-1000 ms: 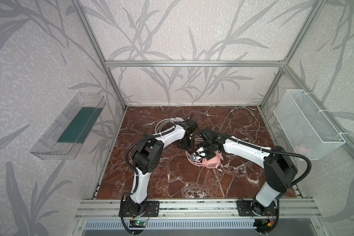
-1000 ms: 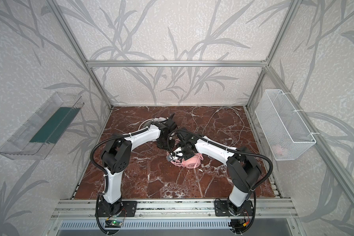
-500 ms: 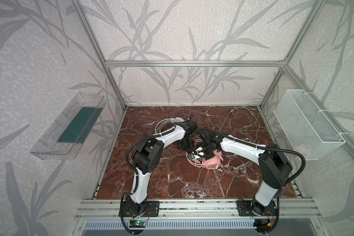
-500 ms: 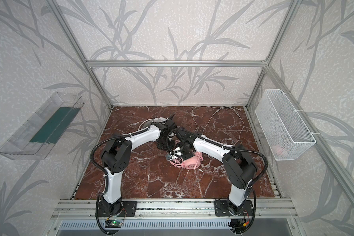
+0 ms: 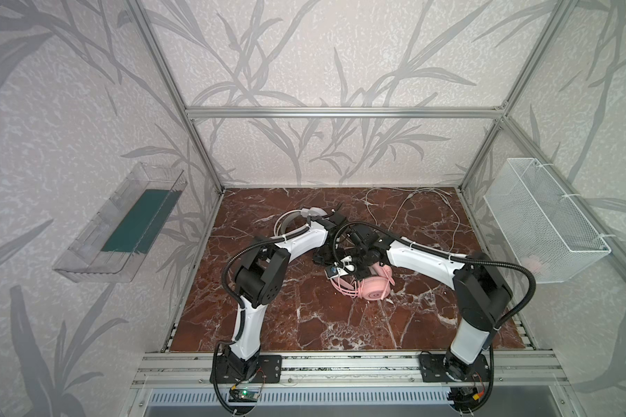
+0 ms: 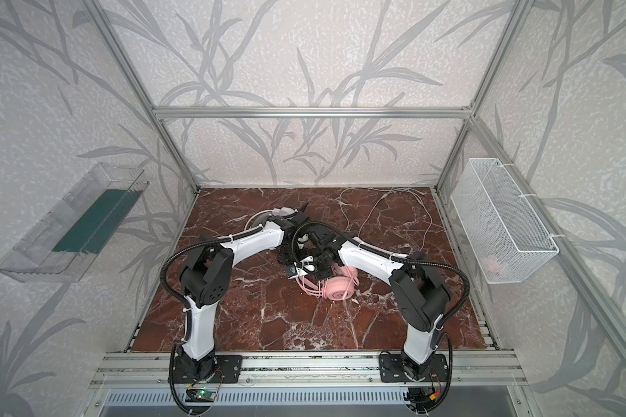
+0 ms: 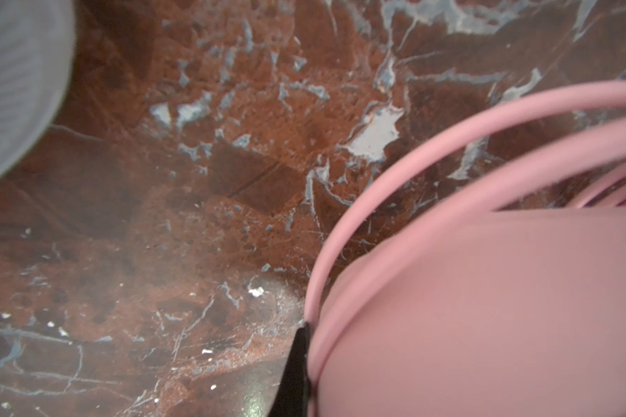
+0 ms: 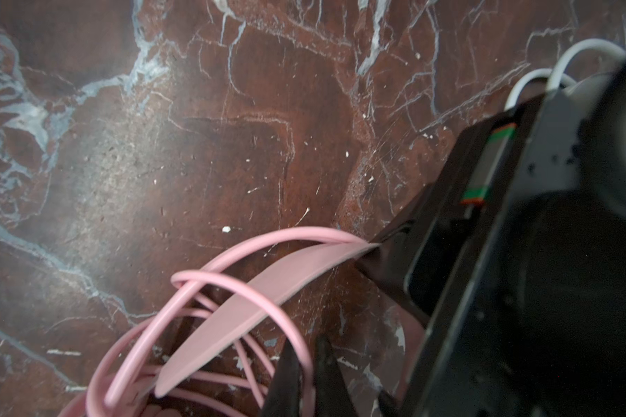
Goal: Wrap the headphones
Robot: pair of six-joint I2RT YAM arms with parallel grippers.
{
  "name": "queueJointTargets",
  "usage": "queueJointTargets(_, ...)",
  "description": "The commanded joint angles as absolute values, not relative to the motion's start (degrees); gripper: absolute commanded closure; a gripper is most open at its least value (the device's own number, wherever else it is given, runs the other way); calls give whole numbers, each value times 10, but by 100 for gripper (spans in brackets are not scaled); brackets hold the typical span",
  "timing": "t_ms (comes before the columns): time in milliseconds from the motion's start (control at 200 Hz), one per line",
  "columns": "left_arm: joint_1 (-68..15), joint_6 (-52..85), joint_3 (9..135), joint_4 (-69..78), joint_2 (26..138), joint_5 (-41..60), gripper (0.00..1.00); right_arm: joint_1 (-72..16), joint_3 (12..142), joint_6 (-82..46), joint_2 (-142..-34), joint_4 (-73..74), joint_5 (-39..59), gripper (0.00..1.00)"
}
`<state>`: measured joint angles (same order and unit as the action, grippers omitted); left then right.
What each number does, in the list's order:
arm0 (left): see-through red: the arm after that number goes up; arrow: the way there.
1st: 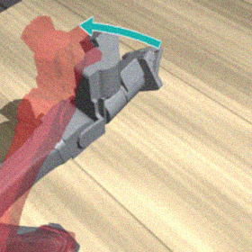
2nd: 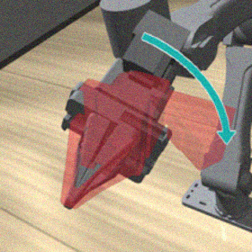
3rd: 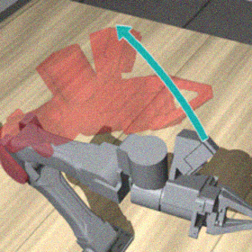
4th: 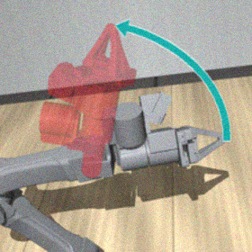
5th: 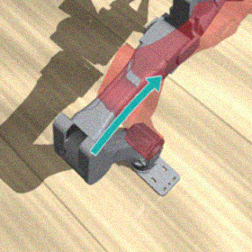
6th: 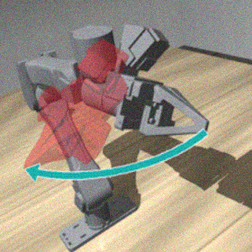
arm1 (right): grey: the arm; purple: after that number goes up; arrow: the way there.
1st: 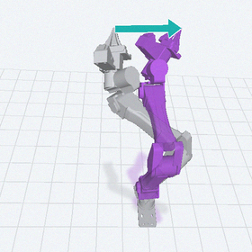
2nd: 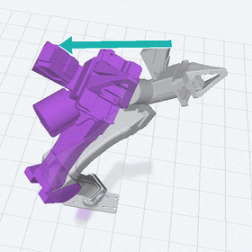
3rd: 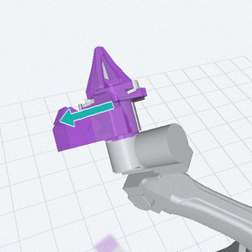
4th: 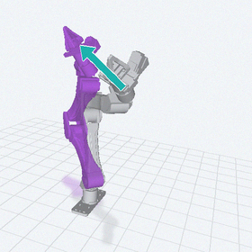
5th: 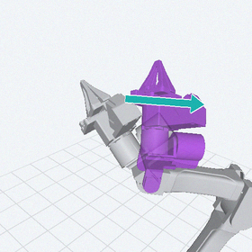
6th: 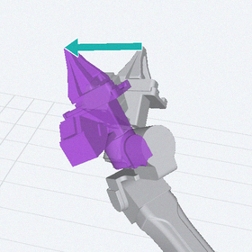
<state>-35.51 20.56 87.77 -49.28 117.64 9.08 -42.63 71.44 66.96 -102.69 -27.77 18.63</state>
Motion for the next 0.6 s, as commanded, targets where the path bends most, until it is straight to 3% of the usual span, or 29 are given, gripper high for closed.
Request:
queueJointTargets(0,-360,206,881,-496,1181,120,100,-430,695,636,-1011,-214,232,95)
queueJointTargets(285,-359,203,882,-499,1180,121,100,-432,701,627,-1029,-182,258,96)
queueJointTargets(595,-359,205,880,-501,1177,116,100,-426,693,643,-1023,-263,205,96)
